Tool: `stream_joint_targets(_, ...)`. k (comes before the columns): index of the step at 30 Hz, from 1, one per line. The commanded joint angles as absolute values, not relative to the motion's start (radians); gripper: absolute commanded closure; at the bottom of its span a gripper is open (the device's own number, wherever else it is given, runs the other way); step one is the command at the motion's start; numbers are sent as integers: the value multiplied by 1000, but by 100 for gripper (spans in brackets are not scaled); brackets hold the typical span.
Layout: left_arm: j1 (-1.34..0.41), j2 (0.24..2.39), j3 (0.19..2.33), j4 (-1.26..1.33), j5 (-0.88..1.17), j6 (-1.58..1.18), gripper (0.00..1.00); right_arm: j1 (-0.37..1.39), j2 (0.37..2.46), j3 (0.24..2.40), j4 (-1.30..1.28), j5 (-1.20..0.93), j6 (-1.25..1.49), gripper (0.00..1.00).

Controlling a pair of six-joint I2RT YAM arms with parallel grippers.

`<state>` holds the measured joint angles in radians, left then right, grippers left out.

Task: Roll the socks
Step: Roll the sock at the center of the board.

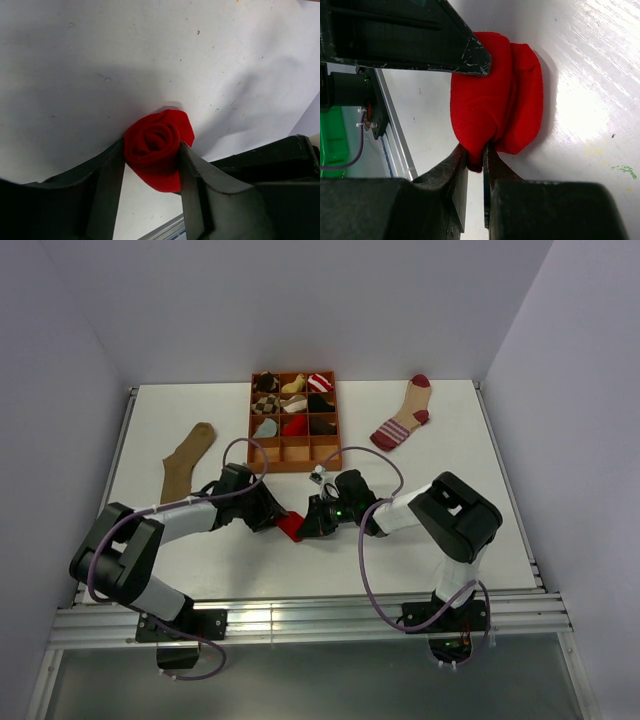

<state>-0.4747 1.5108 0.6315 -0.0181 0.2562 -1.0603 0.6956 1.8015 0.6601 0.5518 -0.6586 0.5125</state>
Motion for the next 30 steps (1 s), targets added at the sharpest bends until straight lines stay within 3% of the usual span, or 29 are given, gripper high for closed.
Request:
stream_joint_targets(1, -479, 1554, 667, -84, 238, -1025, 51, 690, 1790, 660, 465, -612, 492, 94)
stream_joint_targets(6, -483, 1589, 771, -231, 204, -956, 65, 696, 1703, 695, 351, -481, 417, 73)
stream_joint_targets(11, -511, 1652, 940, -489, 109, -841, 67, 756, 1580, 733, 216, -272, 338, 54)
stream_joint_targets(20, -532, 1790, 1111, -672, 107, -744, 65, 983, 1483, 822, 97, 257, 224, 44)
stream_joint_targets(30, -535, 1853, 1186, -736, 101, -712, 65, 1189, 1684, 934, 106, 500, 179, 37)
